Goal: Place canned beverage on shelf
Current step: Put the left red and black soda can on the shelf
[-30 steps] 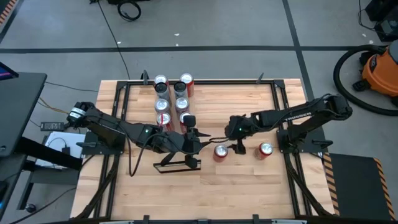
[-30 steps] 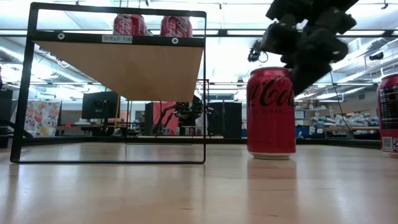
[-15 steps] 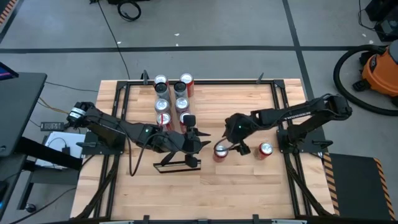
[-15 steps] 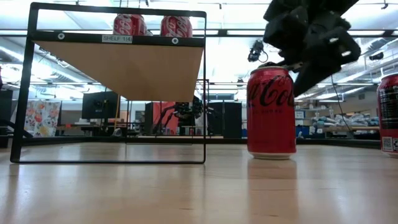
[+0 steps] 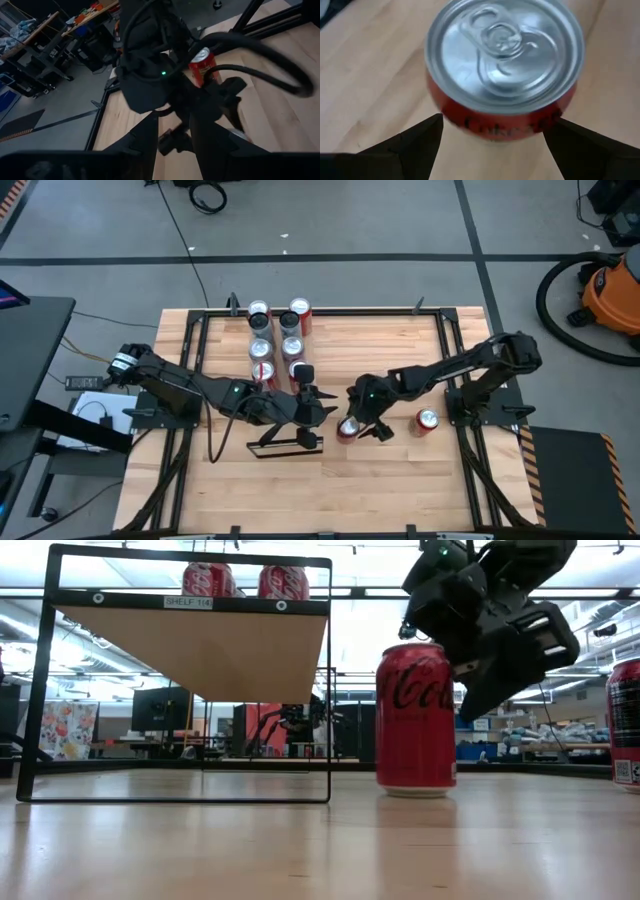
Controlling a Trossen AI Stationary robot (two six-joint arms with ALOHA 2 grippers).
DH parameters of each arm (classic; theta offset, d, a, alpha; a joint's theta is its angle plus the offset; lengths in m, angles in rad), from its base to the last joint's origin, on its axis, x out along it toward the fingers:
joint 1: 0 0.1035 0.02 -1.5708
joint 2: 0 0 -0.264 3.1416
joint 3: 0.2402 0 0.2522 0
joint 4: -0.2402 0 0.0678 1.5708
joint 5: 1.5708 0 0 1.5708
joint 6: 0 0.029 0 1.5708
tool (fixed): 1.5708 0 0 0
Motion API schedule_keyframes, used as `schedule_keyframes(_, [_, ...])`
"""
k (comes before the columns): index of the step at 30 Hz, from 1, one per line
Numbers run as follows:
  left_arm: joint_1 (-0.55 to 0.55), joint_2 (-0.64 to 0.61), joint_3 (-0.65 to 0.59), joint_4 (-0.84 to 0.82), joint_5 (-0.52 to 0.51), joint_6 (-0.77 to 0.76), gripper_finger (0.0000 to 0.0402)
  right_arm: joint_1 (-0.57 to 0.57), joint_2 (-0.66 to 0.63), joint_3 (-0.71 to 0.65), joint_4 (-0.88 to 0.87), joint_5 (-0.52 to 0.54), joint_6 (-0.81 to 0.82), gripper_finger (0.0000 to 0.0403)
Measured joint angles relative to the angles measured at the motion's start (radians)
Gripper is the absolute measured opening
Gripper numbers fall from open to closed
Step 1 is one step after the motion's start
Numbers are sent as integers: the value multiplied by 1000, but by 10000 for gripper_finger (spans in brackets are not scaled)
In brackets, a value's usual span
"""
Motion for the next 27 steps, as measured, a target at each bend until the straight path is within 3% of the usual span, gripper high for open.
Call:
schedule_keyframes(17, [0, 0, 0, -1, 0, -16, 121, 64, 70, 0, 192, -41, 49, 376])
schedule_keyframes(27, [0, 0, 0, -1, 0, -24, 121, 64, 33, 1, 123, 257, 255, 319])
